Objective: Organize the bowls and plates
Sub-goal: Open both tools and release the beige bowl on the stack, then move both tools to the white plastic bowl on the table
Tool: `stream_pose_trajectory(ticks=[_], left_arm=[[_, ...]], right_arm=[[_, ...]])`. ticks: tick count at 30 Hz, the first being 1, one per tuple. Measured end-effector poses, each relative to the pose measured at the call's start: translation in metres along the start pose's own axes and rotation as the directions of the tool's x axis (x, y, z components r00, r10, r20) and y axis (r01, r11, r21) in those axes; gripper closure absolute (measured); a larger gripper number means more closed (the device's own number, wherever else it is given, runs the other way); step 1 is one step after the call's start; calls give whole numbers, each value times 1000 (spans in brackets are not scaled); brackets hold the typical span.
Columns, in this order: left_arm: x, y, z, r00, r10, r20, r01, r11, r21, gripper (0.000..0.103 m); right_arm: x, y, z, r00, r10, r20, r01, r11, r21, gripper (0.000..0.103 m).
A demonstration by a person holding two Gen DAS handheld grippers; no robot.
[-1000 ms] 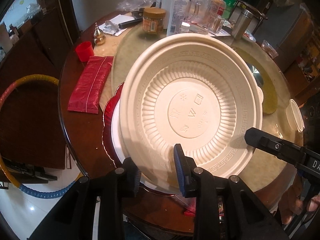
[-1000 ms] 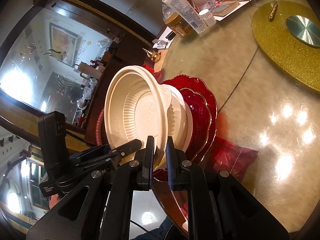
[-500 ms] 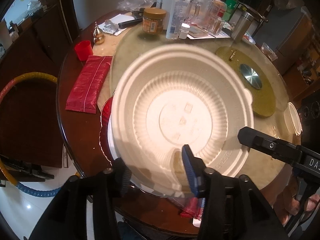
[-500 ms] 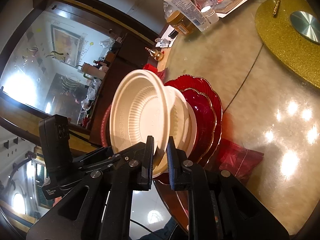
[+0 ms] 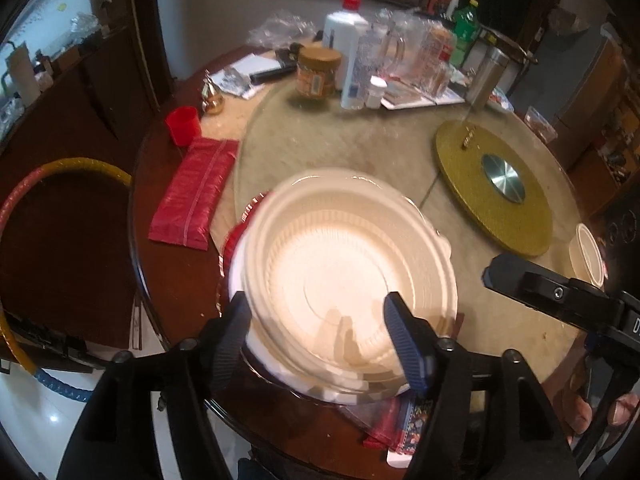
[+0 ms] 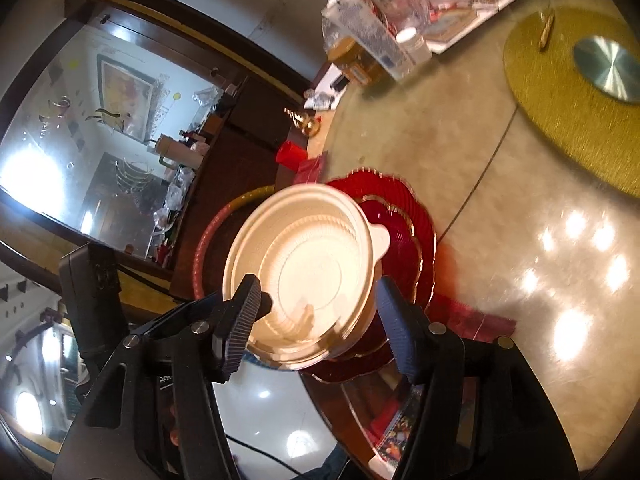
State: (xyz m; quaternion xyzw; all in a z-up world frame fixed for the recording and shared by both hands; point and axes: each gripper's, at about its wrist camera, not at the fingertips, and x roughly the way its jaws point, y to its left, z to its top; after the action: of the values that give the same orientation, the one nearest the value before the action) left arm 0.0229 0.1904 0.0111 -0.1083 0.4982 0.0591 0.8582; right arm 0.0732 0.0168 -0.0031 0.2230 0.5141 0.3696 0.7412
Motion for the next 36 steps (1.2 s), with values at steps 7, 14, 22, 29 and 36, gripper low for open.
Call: stream_pose_trajectory(ticks=[7,14,22,29,36], left_arm=[[-2,4,-1,999,27,22,-27,1000,-8,24],[-28,3,-4,984,78,158,-76,997,-19,24],[-61,-29,-14,917,28,397,-48,998,40,22],[-48,-82,-19,905,-84,417,37,992,119,21],[-27,-131,-20,912,-168,374,99,975,197,21]], right_arm=[[-3,-6,3,999,-25,21,25,999,23,37],[-2,-5,4,999,-16,28,16,1000,18,37],[-8,-16,3,990,-124,69,124,992,7,26],[-39,-35,1,931,-314,187,323,946,-17,23],[-74,-71,3,805,-541,245,560,829,-10,22]])
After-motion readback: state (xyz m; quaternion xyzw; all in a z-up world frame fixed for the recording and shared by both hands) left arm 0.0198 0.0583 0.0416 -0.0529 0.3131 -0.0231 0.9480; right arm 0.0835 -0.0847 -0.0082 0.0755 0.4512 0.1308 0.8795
